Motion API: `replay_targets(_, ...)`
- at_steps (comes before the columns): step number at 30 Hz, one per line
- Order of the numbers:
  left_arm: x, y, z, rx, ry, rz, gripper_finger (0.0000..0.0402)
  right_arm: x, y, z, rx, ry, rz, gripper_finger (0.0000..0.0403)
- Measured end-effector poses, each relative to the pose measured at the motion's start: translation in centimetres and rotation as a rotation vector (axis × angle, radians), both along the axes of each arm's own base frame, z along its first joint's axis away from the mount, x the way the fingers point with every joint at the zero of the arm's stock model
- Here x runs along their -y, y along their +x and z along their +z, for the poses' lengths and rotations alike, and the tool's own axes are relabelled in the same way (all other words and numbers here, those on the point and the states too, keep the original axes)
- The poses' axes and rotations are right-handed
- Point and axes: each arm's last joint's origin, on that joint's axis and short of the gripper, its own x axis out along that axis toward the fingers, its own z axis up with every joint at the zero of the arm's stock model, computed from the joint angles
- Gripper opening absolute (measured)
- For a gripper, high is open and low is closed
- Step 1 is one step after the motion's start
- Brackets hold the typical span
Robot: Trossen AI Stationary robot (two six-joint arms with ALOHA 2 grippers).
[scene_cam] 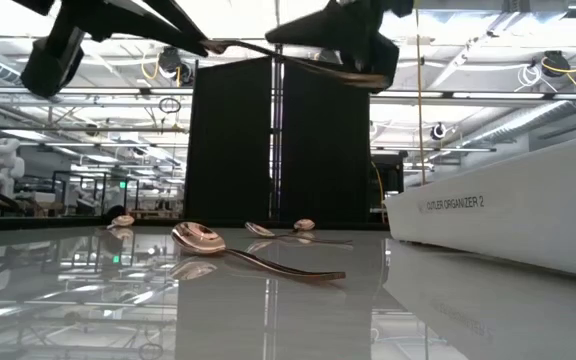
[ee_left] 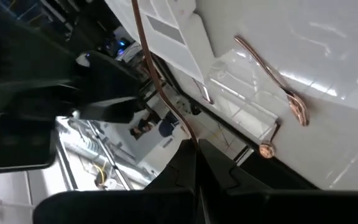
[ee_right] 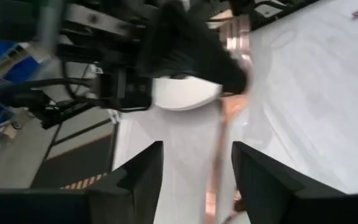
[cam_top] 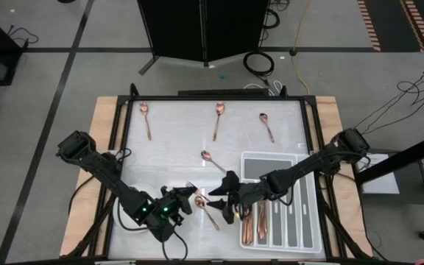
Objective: Sort silverware
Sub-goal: Put the brown fork in the white silverware organizer
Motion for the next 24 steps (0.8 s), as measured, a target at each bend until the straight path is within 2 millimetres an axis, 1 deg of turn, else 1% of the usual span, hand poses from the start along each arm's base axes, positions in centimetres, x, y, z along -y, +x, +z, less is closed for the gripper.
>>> replay_targets(4,0.4,0.1,0.3,0.044,0.013,0.003,0.0,0.7,0.4,-0.6,-0.023,0.004,-0.01,0.0193)
replay_targets(9,0.6,0.4,0.7,0.081,-0.014,0.0,0.0,1.1,1.1,-1.0,-0.02,0.084,0.075,0.0194)
replay_targets(13,0.5,0.4,0.7,0.081,-0.013,0.001,0.0,1.1,1.3,-1.0,-0.011,0.093,0.084,0.0181)
replay_targets(16,0.5,0.4,0.7,0.081,-0.013,0.002,0.0,1.1,1.3,-1.0,-0.012,0.092,0.087,0.0154)
replay_targets(18,0.5,0.4,0.7,0.081,-0.013,0.002,0.0,1.1,1.3,-1.0,-0.013,0.095,0.085,0.0128)
replay_targets(20,0.5,0.4,0.7,0.082,-0.015,0.002,0.0001,1.2,1.3,-1.1,-0.017,0.104,0.08,0.0093)
replay_targets(23,0.6,0.4,0.6,0.078,-0.03,-0.007,0.0014,1.4,1.4,-1.1,-0.025,0.113,0.111,0.0026)
replay_targets(24,0.6,0.5,0.7,0.075,-0.034,-0.011,0.002,1.4,1.3,-1.1,-0.031,0.113,0.117,0.0015)
